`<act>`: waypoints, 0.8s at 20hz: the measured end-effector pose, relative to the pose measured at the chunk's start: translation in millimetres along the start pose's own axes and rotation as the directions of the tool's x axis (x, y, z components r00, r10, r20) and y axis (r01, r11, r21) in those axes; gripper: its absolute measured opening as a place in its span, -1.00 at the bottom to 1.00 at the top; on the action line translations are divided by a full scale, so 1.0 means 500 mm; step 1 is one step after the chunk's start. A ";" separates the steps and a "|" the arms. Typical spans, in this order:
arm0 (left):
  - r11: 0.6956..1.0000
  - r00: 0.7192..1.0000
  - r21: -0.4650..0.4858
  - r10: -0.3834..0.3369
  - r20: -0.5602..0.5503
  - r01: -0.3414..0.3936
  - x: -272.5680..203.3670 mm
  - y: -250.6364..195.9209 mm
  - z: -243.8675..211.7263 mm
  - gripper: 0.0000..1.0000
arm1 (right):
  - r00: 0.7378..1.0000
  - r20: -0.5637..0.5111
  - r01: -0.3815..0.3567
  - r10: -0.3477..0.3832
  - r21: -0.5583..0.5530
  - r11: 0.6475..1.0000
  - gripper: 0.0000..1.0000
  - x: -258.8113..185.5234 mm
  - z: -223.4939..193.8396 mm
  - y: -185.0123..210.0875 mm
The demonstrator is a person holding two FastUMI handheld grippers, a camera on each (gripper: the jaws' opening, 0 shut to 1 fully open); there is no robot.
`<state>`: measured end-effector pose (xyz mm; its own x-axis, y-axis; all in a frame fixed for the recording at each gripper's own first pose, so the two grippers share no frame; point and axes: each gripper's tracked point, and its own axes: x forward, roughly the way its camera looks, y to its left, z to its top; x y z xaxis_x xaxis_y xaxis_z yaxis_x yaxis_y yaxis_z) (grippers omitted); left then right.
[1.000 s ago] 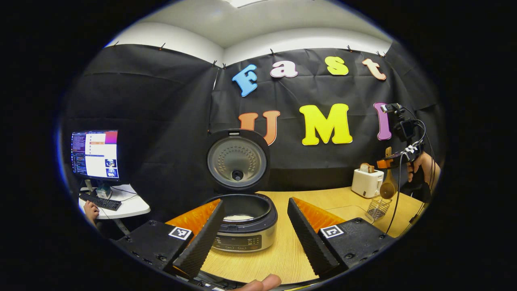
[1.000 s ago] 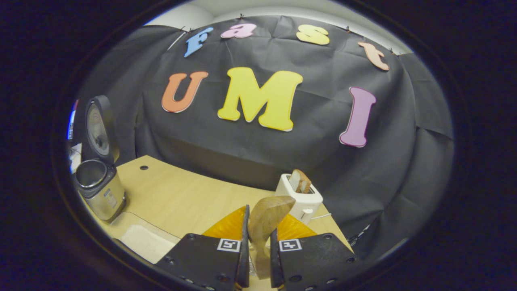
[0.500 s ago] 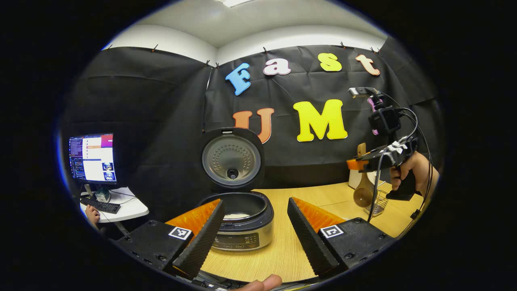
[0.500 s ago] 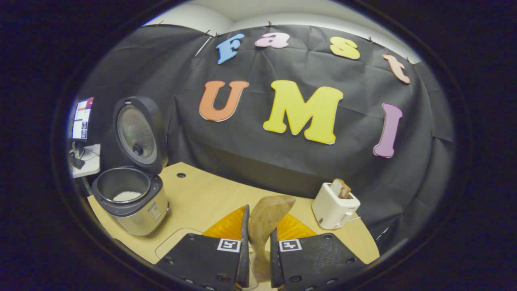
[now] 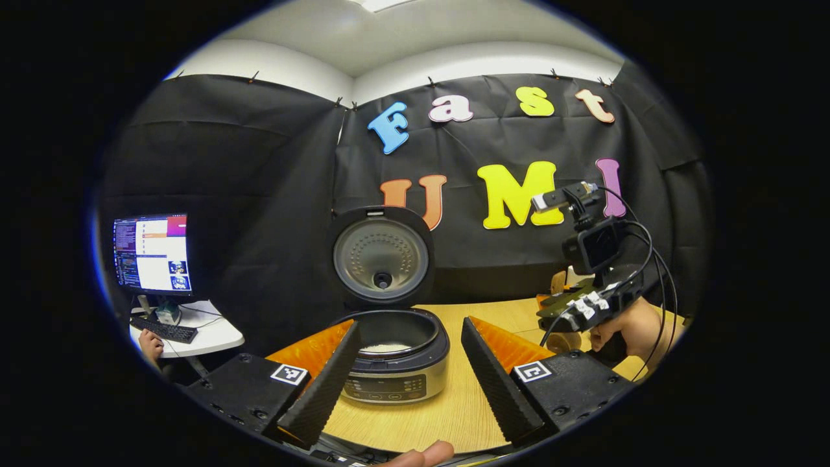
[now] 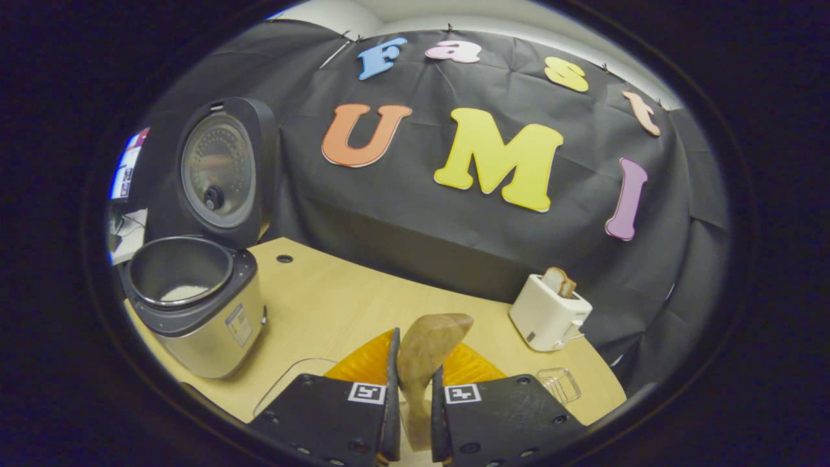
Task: Close the left gripper, press the button to open the rice cooker; take a wooden spoon from the chopstick holder with the right hand, scoop a spoonful of rice and pour it into the rice cooker, then put the wooden spoon back into the chopstick holder.
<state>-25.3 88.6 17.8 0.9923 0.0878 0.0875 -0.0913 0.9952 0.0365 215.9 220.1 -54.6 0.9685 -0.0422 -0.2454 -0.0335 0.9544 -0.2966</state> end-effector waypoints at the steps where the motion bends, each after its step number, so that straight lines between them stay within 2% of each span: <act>1: 1.000 1.000 -0.006 -0.001 -0.001 0.001 0.000 0.002 0.000 0.99 | 1.000 0.004 0.028 -0.027 -0.012 1.000 -0.63 0.005 -0.005 -0.001; 5: 1.000 1.000 -0.017 -0.008 -0.001 0.007 -0.003 0.008 0.000 0.99 | 0.996 0.025 0.086 -0.086 -0.025 0.996 -0.64 0.017 -0.010 0.002; 8: 1.000 1.000 -0.011 -0.019 0.002 0.019 -0.004 0.007 0.000 0.99 | 0.990 -0.012 0.141 -0.142 -0.056 0.988 -0.63 0.026 -0.021 -0.009; 12: 1.000 1.000 -0.019 -0.025 0.007 0.025 -0.006 0.013 0.000 0.99 | 0.984 -0.125 0.118 -0.125 -0.060 0.991 -0.63 0.045 -0.055 -0.002; 16: 0.999 1.000 -0.038 -0.024 0.006 0.024 -0.007 0.023 0.001 0.99 | 0.966 -0.247 0.073 -0.081 -0.041 0.996 -0.61 0.062 -0.079 0.021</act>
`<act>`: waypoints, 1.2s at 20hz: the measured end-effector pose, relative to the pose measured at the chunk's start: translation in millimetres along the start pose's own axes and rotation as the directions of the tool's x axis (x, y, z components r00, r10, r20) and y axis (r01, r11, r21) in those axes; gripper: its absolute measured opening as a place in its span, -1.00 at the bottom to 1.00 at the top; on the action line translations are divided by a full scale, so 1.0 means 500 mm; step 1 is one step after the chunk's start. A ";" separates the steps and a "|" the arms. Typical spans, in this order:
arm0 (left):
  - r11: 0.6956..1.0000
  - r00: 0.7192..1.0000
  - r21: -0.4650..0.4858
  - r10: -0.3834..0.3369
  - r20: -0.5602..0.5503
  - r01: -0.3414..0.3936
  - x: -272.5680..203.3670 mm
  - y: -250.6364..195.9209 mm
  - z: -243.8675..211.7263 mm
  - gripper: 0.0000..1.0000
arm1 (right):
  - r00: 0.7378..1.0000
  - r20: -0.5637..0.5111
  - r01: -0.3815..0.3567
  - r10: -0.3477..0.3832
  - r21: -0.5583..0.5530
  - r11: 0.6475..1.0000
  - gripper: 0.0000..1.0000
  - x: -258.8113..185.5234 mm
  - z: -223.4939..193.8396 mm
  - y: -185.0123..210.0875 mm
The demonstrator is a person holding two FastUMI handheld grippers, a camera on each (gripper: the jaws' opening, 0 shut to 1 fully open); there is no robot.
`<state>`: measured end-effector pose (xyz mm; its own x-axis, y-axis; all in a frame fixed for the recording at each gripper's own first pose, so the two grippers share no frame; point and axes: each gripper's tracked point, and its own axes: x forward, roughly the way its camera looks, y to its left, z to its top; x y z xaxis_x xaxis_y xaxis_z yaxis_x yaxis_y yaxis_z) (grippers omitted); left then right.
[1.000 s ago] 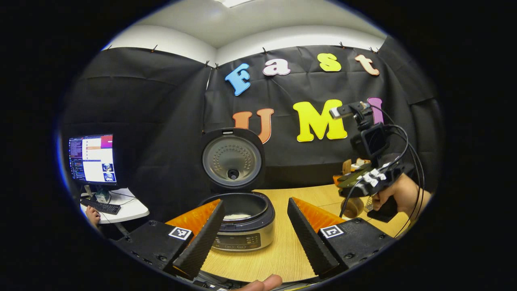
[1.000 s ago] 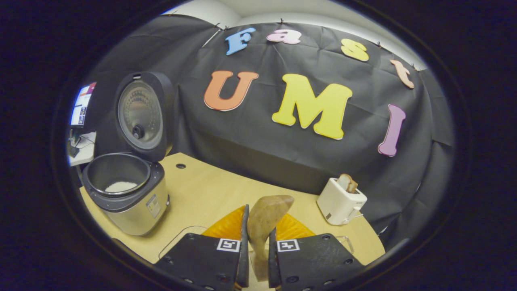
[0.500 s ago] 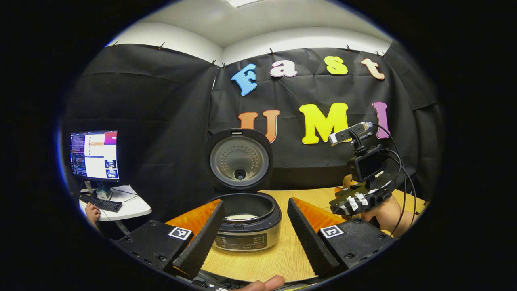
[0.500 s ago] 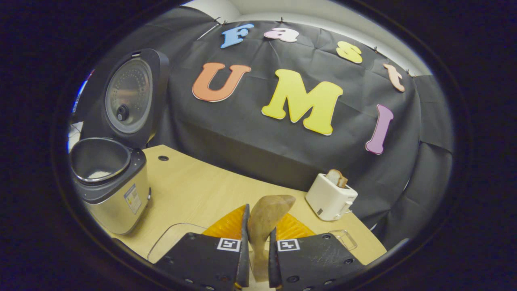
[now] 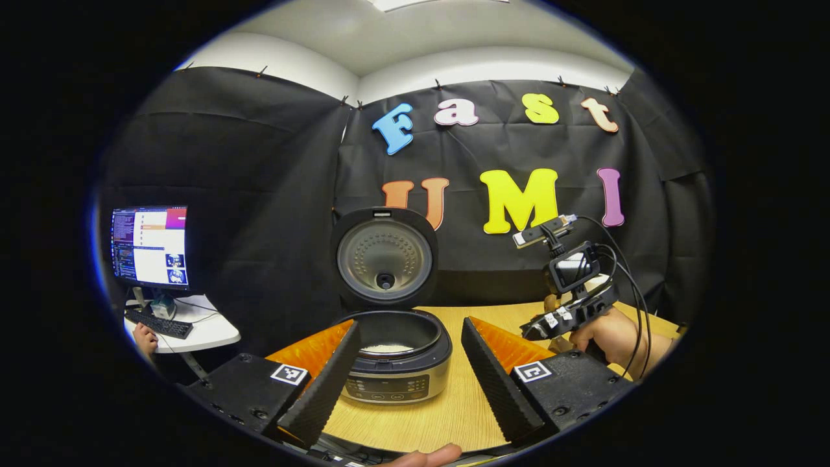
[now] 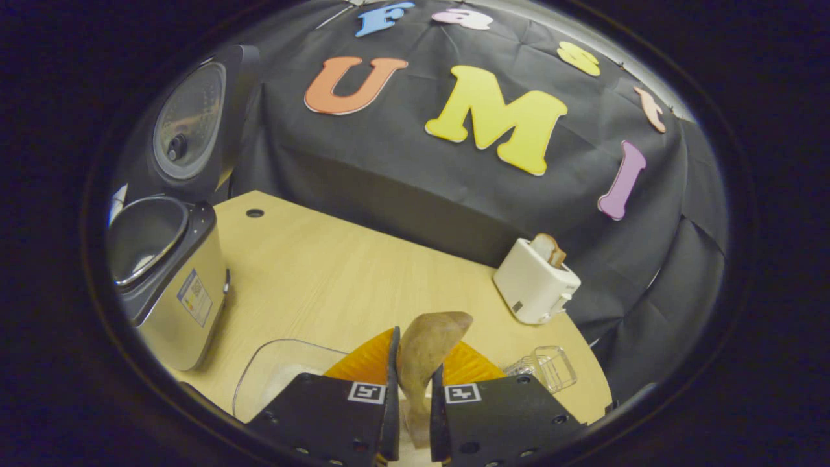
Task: Close the left gripper, press the button to open the rice cooker; take a wooden spoon from the chopstick holder with the right hand, scoop a spoonful of rice and pour it into the rice cooker, then put the wooden spoon back into the chopstick holder.
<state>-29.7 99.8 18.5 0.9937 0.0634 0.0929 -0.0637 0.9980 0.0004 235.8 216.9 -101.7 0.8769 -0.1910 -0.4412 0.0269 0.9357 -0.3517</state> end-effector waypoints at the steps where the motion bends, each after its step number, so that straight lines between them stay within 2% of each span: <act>1: 1.000 1.000 -0.001 0.000 0.001 0.000 -0.001 0.003 0.001 0.99 | 1.000 -0.012 -0.018 0.018 0.008 1.000 -0.63 0.000 0.000 0.011; 7: 1.000 1.000 -0.014 0.000 -0.002 0.000 0.000 0.013 -0.002 0.98 | 0.987 -0.077 -0.127 0.139 0.144 0.981 -0.64 -0.033 -0.016 0.078; 9: 1.000 1.000 -0.016 0.002 -0.007 -0.002 0.001 0.015 -0.005 0.98 | 0.977 -0.097 -0.163 0.188 0.220 0.962 -0.64 -0.054 -0.023 0.100; 12: 1.000 1.000 -0.021 0.001 -0.005 -0.001 -0.001 0.015 -0.003 0.99 | 0.966 -0.094 -0.197 0.240 0.327 0.924 -0.63 -0.088 -0.032 0.093; 15: 1.000 1.000 -0.019 0.001 -0.002 -0.001 -0.003 0.017 0.001 0.98 | 0.954 -0.077 -0.230 0.289 0.429 0.874 -0.63 -0.111 -0.060 0.049; 20: 1.000 1.000 -0.010 -0.009 -0.002 0.009 -0.003 0.000 0.001 0.98 | 0.918 -0.070 -0.293 0.391 0.545 0.785 -0.64 -0.155 -0.115 0.020; 24: 1.000 1.000 0.001 -0.023 0.004 0.023 -0.005 -0.017 0.004 0.99 | 0.886 -0.043 -0.330 0.461 0.640 0.694 -0.62 -0.164 -0.134 0.015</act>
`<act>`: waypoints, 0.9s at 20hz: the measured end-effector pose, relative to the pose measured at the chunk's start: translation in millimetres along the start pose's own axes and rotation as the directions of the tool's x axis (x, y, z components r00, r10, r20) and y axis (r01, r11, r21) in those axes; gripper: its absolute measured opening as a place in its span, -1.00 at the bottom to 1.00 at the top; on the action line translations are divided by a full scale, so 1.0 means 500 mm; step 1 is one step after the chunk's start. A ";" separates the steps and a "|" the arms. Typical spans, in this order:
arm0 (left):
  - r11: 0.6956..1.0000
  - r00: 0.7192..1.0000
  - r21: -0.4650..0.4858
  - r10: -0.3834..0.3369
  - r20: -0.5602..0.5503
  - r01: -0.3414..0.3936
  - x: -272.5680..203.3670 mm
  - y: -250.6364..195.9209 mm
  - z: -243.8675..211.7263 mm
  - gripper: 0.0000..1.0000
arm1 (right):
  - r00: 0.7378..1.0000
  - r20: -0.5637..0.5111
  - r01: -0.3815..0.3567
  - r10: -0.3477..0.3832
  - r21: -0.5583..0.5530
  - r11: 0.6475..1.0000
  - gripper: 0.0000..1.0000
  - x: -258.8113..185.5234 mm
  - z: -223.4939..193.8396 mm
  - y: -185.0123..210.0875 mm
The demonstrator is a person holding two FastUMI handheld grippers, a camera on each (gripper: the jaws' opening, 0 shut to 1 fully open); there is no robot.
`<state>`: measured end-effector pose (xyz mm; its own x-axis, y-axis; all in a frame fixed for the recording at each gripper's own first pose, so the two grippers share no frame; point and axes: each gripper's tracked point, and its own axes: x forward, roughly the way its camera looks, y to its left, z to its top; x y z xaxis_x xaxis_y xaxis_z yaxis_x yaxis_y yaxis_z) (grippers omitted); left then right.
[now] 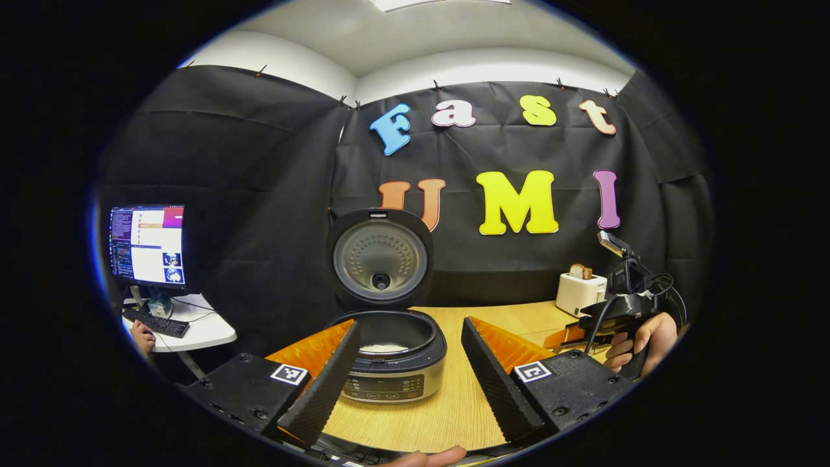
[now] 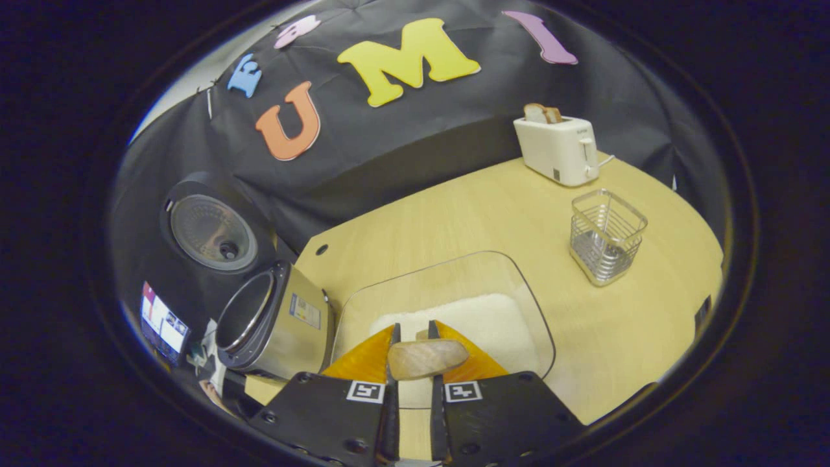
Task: Close the left gripper, press the button to open the rice cooker; take a wooden spoon from the chopstick holder with the right hand, scoop a spoonful of rice and pour it into the rice cooker, then put the wooden spoon back into the chopstick holder.
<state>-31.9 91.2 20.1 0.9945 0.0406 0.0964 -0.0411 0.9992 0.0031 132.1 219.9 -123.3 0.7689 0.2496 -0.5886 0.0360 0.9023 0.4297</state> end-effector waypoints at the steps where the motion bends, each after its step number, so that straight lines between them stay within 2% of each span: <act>1: 1.000 1.000 0.002 -0.002 0.000 0.002 0.000 -0.003 0.000 0.98 | 1.000 -0.011 -0.019 0.019 0.034 0.999 -0.61 0.000 0.002 -0.006; 5: 1.000 1.000 0.007 -0.007 -0.010 0.007 0.007 -0.011 -0.007 0.99 | 0.993 -0.042 -0.097 0.109 0.213 0.972 -0.62 0.004 0.004 -0.025; 8: 1.000 1.000 0.007 -0.003 -0.017 0.004 0.010 -0.010 -0.011 0.99 | 0.986 -0.054 -0.129 0.156 0.335 0.933 -0.62 0.009 0.011 -0.046; 11: 1.000 1.000 0.005 -0.001 -0.021 0.001 0.011 -0.009 -0.013 0.99 | 0.978 -0.063 -0.150 0.201 0.464 0.873 -0.61 0.020 0.018 -0.068; 13: 1.000 1.000 0.003 0.001 -0.022 -0.001 0.014 -0.007 -0.014 0.99 | 0.965 -0.072 -0.180 0.251 0.510 0.841 -0.62 0.020 0.019 -0.057; 16: 1.000 1.000 0.001 0.002 -0.028 -0.002 0.016 -0.009 -0.017 0.99 | 0.960 -0.079 -0.189 0.267 0.519 0.834 -0.62 0.024 0.019 -0.050; 18: 1.000 1.000 0.002 0.001 -0.031 -0.001 0.017 -0.008 -0.018 0.99 | 0.951 -0.086 -0.206 0.298 0.544 0.813 -0.62 0.023 0.016 -0.044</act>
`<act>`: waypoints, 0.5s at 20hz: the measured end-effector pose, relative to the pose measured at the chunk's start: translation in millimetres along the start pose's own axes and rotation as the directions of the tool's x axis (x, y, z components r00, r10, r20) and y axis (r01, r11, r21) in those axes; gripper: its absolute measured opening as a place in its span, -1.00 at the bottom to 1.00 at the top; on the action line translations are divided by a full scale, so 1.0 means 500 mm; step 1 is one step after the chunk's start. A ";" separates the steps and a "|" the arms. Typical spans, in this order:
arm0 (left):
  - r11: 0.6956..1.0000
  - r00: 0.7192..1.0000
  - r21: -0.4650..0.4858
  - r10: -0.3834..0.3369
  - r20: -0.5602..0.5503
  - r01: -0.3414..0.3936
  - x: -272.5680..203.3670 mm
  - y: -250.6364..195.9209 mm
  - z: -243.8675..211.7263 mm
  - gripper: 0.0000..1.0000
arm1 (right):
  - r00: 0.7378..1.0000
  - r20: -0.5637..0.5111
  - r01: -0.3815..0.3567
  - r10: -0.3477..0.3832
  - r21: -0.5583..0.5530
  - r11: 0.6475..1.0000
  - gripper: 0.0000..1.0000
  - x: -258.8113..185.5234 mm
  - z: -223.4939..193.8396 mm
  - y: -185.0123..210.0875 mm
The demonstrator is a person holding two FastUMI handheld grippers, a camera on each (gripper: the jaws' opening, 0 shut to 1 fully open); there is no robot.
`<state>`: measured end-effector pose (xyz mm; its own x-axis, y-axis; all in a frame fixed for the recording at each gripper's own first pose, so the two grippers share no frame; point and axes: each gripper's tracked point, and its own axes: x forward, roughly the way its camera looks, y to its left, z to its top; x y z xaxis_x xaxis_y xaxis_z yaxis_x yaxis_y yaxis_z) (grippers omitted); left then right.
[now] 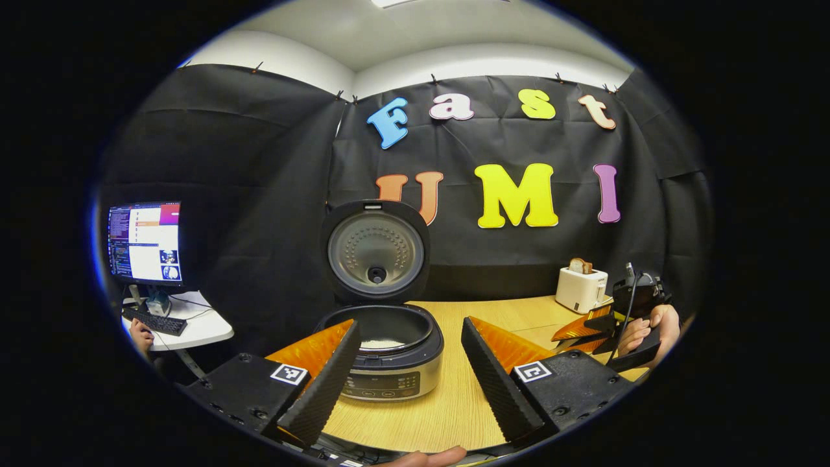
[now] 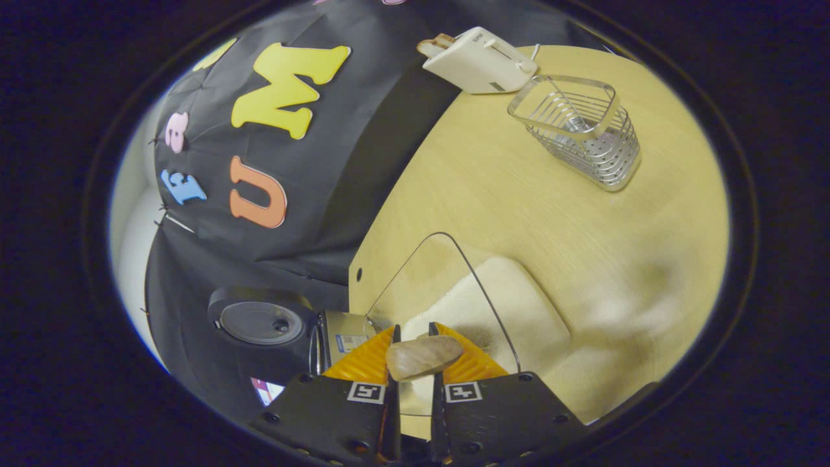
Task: Close the left gripper, press the button to open the rice cooker; take a wooden spoon from the chopstick holder with the right hand, scoop a spoonful of rice and pour it into the rice cooker, then put the wooden spoon back into the chopstick holder.
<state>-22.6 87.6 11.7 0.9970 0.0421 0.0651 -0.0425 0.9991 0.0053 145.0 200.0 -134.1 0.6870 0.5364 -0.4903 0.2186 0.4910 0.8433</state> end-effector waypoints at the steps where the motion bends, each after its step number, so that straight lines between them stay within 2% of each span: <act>1: 1.000 1.000 0.000 0.001 0.001 -0.001 0.000 0.002 0.000 0.99 | 1.000 -0.017 -0.018 0.018 0.029 0.999 -0.62 0.000 -0.004 0.004; 5: 1.000 1.000 -0.005 0.007 -0.003 -0.008 0.002 0.008 -0.002 0.99 | 0.996 -0.047 -0.068 0.073 0.111 0.991 -0.63 -0.005 -0.014 0.012; 10: 1.000 1.000 -0.019 0.022 -0.012 -0.022 0.005 0.023 -0.008 0.98 | 0.986 -0.039 -0.147 0.164 0.272 0.951 -0.63 -0.017 -0.002 0.018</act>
<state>-20.2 99.2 7.9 0.9965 0.0641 0.0530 -0.0634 0.9979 -0.0149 140.5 200.6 -122.7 0.6859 0.6359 -0.3538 0.2952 0.2012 0.9340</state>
